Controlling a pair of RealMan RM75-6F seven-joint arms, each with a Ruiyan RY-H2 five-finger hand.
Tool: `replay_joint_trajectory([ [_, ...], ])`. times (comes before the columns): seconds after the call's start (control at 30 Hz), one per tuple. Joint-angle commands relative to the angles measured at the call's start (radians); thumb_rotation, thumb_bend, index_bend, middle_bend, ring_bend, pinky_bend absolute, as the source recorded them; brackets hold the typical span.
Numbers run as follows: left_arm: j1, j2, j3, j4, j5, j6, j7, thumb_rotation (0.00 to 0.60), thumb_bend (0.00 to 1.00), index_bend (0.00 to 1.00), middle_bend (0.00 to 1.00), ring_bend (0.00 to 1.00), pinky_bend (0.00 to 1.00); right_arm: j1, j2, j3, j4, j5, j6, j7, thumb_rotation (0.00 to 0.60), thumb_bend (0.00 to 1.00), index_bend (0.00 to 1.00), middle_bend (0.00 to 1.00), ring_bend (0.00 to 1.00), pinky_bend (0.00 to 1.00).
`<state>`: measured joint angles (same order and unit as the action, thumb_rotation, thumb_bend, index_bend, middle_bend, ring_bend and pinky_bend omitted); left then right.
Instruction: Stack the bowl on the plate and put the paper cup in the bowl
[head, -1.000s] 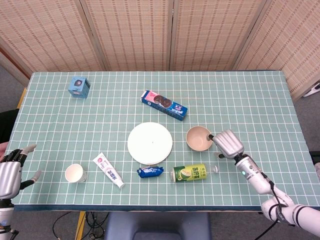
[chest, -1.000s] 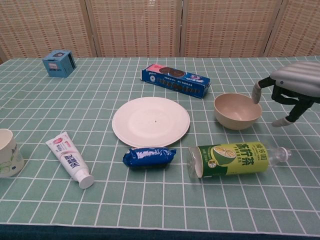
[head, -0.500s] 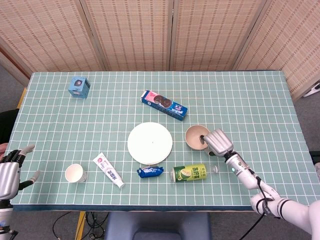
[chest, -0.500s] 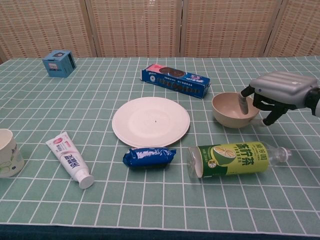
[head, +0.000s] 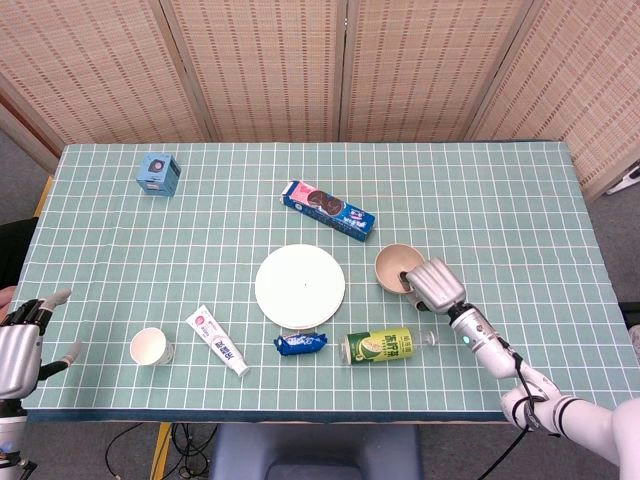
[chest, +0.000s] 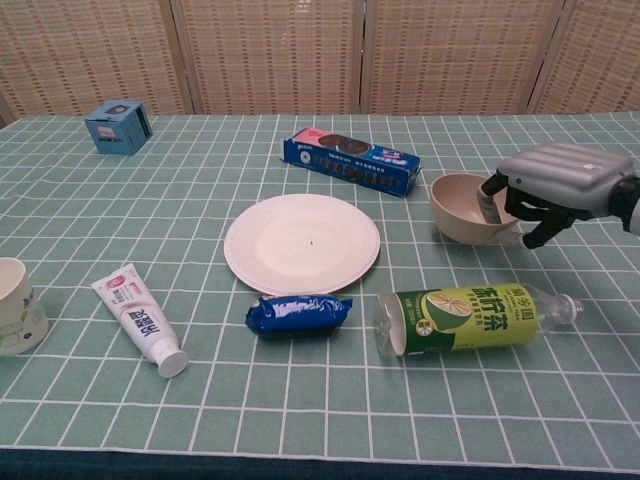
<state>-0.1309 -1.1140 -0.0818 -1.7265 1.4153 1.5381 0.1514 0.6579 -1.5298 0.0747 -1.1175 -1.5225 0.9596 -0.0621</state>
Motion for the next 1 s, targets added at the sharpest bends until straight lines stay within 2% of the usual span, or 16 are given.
replay_joint_trajectory([
  [0.03,0.001,0.001,-0.002,-0.001,0.0,0.0,-0.001,0.6,0.22,0.19,0.3,0.25,0.35,0.005,0.02,0.006,-0.032,-0.011,0.022,-0.008,0.6,0.4,0.59,0.92,0.91,1.0],
  [0.23,0.004,0.007,-0.004,-0.01,0.006,0.0,0.006,0.6,0.22,0.19,0.3,0.25,0.35,0.064,0.048,0.033,-0.126,-0.026,-0.003,-0.054,0.6,0.4,0.6,0.92,0.91,1.0],
  [0.43,0.01,0.011,-0.003,-0.021,0.012,0.003,0.015,0.6,0.22,0.19,0.3,0.25,0.35,0.16,0.015,0.078,-0.189,-0.007,-0.091,-0.091,0.6,0.4,0.6,0.92,0.91,1.0],
  [0.73,0.021,0.017,-0.003,-0.025,0.013,0.008,0.014,0.6,0.22,0.19,0.29,0.25,0.35,0.282,-0.104,0.11,-0.127,0.056,-0.221,-0.147,0.6,0.4,0.6,0.92,0.91,1.0],
  [1.0,0.031,0.016,0.0,-0.015,0.013,0.009,0.005,0.6,0.22,0.19,0.29,0.25,0.35,0.329,-0.174,0.109,-0.06,0.088,-0.253,-0.193,0.6,0.4,0.6,0.92,0.91,1.0],
])
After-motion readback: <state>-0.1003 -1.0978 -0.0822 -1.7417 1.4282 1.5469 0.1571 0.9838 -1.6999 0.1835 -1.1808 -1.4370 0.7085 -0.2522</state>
